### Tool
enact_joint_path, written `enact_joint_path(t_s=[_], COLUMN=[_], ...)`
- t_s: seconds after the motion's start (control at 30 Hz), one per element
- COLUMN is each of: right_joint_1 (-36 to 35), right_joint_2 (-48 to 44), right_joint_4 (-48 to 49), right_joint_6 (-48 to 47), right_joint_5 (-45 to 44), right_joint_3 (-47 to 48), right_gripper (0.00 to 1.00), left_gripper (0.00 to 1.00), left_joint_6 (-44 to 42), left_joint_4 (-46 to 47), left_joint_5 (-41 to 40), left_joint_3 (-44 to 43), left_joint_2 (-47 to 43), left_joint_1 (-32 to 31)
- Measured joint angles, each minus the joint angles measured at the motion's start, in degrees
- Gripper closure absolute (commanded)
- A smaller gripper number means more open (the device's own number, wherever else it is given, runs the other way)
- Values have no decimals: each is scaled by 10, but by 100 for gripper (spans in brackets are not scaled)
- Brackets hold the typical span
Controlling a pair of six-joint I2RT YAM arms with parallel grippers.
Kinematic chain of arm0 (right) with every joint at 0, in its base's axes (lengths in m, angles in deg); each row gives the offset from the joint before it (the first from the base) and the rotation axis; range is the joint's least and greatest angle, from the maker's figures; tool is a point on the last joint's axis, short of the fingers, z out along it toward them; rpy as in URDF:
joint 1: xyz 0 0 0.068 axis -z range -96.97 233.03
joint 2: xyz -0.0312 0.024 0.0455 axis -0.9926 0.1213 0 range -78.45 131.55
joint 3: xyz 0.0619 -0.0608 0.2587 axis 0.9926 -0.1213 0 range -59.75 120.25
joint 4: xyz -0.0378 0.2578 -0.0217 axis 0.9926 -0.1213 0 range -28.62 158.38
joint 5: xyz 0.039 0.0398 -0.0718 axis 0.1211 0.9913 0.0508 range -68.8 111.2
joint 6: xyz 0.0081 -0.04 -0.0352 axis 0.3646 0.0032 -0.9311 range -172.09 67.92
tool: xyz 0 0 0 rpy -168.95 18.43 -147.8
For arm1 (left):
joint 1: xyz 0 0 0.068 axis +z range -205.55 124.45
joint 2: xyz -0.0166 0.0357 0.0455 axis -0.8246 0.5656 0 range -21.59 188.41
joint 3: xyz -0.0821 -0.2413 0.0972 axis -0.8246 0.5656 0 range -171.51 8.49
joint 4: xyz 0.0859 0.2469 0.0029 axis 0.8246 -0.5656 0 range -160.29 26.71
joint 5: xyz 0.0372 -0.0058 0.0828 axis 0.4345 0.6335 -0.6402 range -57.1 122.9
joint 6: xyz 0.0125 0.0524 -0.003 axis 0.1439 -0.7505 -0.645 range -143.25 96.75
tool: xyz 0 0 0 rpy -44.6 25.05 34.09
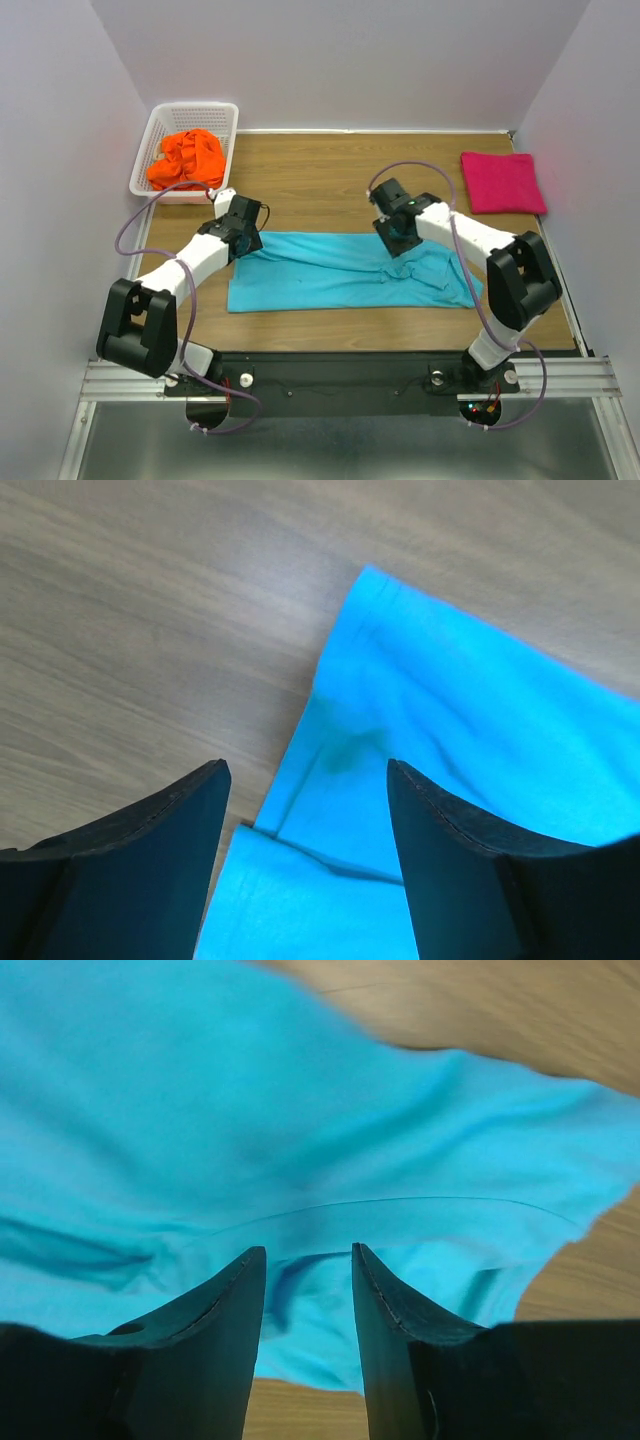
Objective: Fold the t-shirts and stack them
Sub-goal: Fold the tshirt
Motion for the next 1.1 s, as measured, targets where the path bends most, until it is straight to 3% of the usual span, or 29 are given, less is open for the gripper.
enact_joint_path(t_s=[0.1, 0.3, 0.53, 0.97, 1.1], right_joint_1=[66, 172, 231, 412, 421], right_joint_2=[-21, -28, -7, 45, 48], right_joint_4=[16, 71, 133, 209, 209], right_joint_6=[25, 89, 161, 278, 278], right_joint_5=[10, 36, 72, 103, 110], right_joint_3=[0, -14, -48, -64, -55], right_gripper=[59, 63, 64, 60, 55], left_gripper=[38, 55, 64, 65, 55], left_joint_6=[-4, -16, -29, -17, -13], left_joint_4=[1, 24, 59, 121, 128], left_joint_5=[7, 43, 66, 110, 124], left_joint_3=[-28, -80, -88, -71, -71], left_joint_2=[-8, 24, 104, 175, 175], left_joint_1=[0, 0, 0, 62, 64])
